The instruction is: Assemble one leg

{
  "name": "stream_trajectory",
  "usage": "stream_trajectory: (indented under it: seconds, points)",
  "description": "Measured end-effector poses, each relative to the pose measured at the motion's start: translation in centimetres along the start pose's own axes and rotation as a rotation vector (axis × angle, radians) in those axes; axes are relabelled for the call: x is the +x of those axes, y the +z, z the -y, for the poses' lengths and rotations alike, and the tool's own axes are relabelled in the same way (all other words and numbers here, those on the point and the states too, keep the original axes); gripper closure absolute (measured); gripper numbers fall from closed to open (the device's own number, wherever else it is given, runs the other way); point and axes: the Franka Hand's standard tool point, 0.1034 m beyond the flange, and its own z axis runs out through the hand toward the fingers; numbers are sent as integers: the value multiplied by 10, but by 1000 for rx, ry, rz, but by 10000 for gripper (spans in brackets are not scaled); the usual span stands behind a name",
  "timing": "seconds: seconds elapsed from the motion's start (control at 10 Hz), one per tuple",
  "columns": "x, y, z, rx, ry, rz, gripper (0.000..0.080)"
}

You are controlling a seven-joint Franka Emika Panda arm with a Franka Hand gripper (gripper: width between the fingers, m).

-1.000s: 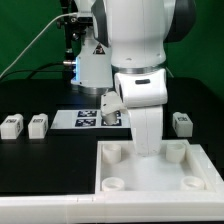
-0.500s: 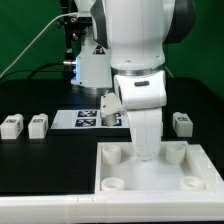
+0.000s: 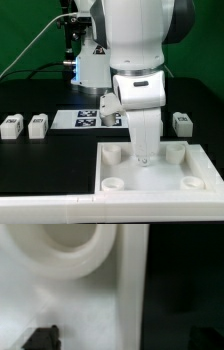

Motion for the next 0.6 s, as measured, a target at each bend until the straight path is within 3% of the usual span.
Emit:
stream_trajectory:
  seconds: [0.4, 0.6]
  points:
    - [-1, 0, 0, 0, 1, 0, 150]
    - [3, -21, -1, -31, 106, 7, 150]
